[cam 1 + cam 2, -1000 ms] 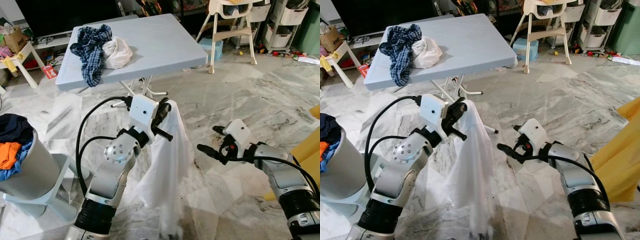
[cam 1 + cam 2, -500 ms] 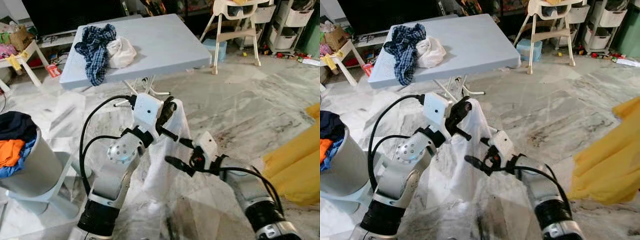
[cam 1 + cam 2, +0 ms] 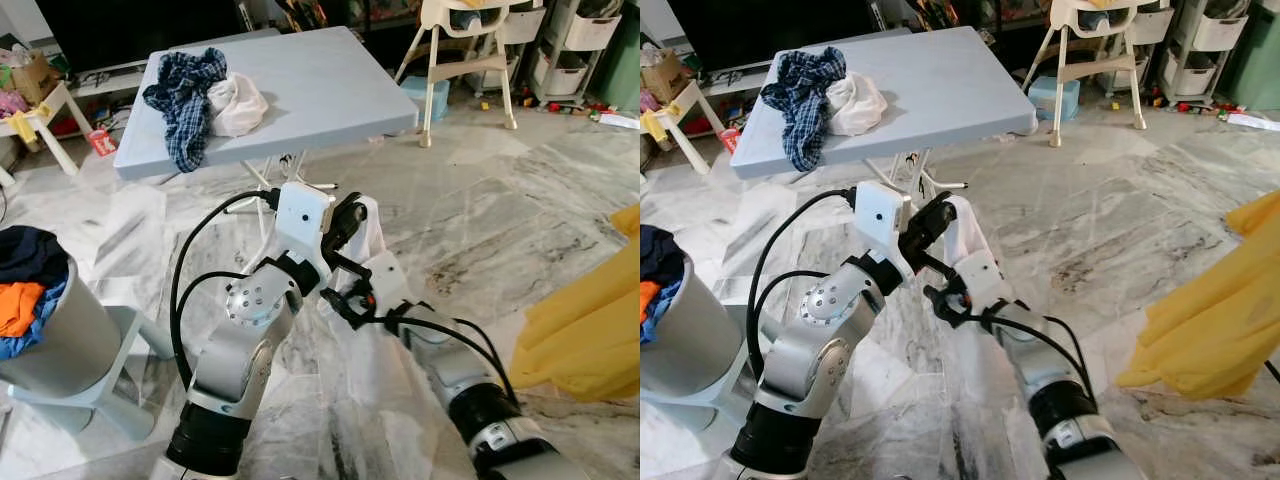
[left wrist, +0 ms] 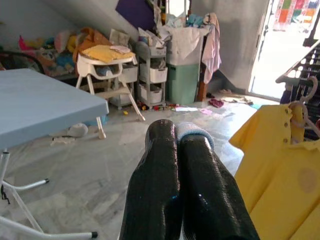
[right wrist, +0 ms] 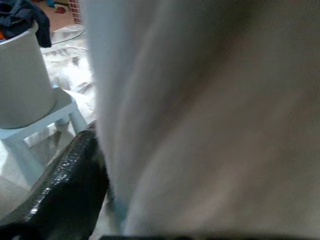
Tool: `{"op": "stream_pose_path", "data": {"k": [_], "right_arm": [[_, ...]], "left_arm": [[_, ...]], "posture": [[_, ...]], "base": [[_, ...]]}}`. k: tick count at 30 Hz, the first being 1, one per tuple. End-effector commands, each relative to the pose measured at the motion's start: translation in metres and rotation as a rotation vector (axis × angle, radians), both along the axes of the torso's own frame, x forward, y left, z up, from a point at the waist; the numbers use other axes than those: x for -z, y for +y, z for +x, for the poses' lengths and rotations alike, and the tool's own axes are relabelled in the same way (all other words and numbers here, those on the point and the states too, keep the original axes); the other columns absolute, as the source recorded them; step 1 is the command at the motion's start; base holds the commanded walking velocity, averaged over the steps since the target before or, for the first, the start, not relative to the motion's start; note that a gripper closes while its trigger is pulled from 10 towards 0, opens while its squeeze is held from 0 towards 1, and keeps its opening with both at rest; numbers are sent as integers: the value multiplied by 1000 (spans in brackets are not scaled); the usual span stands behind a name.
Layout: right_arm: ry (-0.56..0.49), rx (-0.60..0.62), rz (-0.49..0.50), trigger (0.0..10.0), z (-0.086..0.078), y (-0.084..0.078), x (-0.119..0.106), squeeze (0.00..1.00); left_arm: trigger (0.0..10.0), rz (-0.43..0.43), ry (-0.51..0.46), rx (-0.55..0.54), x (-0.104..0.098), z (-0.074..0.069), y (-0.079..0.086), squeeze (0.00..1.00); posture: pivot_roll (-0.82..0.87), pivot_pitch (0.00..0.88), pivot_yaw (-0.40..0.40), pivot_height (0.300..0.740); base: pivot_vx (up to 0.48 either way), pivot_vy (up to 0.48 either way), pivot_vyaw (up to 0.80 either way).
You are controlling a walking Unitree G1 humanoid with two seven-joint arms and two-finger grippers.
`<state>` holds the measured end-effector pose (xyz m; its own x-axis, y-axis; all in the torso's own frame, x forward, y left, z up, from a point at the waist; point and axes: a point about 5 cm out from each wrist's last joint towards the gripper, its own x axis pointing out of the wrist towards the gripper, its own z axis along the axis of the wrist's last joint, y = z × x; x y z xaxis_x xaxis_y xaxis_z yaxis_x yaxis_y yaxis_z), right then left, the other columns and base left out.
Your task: Hang hanger
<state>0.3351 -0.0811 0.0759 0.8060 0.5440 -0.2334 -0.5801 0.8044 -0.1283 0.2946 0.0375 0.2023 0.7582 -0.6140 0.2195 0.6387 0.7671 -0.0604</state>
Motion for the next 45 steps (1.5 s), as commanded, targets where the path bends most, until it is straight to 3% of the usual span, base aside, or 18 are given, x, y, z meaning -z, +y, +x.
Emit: {"op": "stream_pose_path", "data": {"k": [1,9,15,18,21,29,40,42,45], "right_arm": [[0,36,-32,0,2,-2,2,0],[38,131,-74,0,-5,-45,17,0],[27,180,-90,0,-10,-68,21,0],[23,190,-97,0,-11,-72,22,0],[21,241,-117,0,-13,-89,22,0],[-11,363,-102,0,-5,-114,10,0],[-67,498,-41,0,4,-125,-5,0],[-82,514,-25,0,5,-125,-9,0],[-145,551,22,0,11,-127,-24,0]], "left_arm": [[10000,-30,-69,4,-21,-2,1,0],[10000,-4,-74,-47,-18,1,17,0],[10000,57,-20,-97,6,-1,33,0],[10000,64,-14,-102,9,-2,35,0],[10000,77,1,-115,15,-3,39,0],[10000,79,14,-111,20,-5,37,0],[10000,83,44,-91,32,-10,29,0],[10000,91,60,-102,37,-9,31,0],[10000,140,125,-145,62,-8,37,0]], "posture": [[4,22,105,740],[1,22,99,740],[-13,23,103,740],[-15,23,104,740],[-21,24,104,740],[-34,26,107,740],[-36,20,102,740],[-36,19,101,740],[-42,17,102,740]], "base": [[0,0,0],[0,0,0],[0,0,0],[0,0,0],[0,0,0],[0,0,0],[0,0,0],[0,0,0],[0,0,0]]}}
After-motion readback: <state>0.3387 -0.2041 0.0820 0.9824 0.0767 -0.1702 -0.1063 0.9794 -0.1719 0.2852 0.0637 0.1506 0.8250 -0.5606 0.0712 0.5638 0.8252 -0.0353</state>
